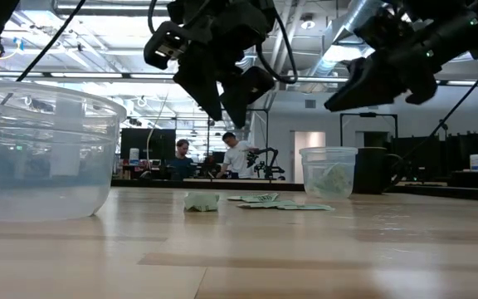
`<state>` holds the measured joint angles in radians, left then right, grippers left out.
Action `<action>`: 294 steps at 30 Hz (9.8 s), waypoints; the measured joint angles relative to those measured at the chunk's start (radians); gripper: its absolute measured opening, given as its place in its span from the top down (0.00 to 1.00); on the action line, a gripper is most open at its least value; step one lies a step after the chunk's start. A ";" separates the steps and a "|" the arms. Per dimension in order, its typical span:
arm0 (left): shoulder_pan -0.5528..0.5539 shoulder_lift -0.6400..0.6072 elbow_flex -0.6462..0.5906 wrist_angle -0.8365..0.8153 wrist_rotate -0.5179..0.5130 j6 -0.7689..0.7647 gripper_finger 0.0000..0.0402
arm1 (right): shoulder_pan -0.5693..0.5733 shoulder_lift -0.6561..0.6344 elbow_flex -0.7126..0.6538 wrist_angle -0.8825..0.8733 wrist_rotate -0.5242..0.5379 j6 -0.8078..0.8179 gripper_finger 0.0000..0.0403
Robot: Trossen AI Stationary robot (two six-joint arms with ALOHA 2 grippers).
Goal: Pick and place Stevia / Truvia into bins
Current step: Put the stevia packet into the bottom transparent container
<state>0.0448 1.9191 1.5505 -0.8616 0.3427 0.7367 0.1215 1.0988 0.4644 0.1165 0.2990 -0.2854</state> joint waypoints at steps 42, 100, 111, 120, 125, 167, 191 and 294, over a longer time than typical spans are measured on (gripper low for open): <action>-0.052 0.112 -0.069 0.046 -0.053 -0.132 0.57 | -0.005 -0.399 -0.157 -0.261 -0.457 0.066 0.77; -0.065 0.179 -0.069 0.023 -0.053 -0.026 0.64 | -0.005 -0.398 -0.157 -0.240 -0.455 0.069 0.77; -0.055 0.179 -0.069 0.023 -0.052 -0.022 0.89 | -0.005 -0.398 -0.157 -0.240 -0.455 0.069 0.77; -0.055 0.176 -0.031 0.012 -0.117 0.006 0.98 | -0.005 -0.398 -0.157 -0.240 -0.455 0.069 0.77; -0.070 0.176 0.031 -0.064 -0.216 0.020 0.99 | -0.006 -0.398 -0.157 -0.239 -0.456 0.069 0.77; -0.423 -0.150 -0.067 -0.203 -0.168 -0.891 0.99 | -0.006 -0.398 -0.157 -0.205 -0.398 0.086 0.77; -0.356 -0.417 -0.472 0.134 -0.105 -0.910 0.98 | -0.006 -0.398 -0.157 -0.158 -0.347 0.091 0.77; -0.212 0.162 0.083 -0.060 -0.233 -1.132 0.52 | -0.005 -0.398 -0.157 -0.214 -0.350 0.181 0.77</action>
<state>-0.1677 2.0815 1.6333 -0.9218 0.1095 -0.3957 0.1162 0.7009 0.3077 -0.0971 -0.0509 -0.1047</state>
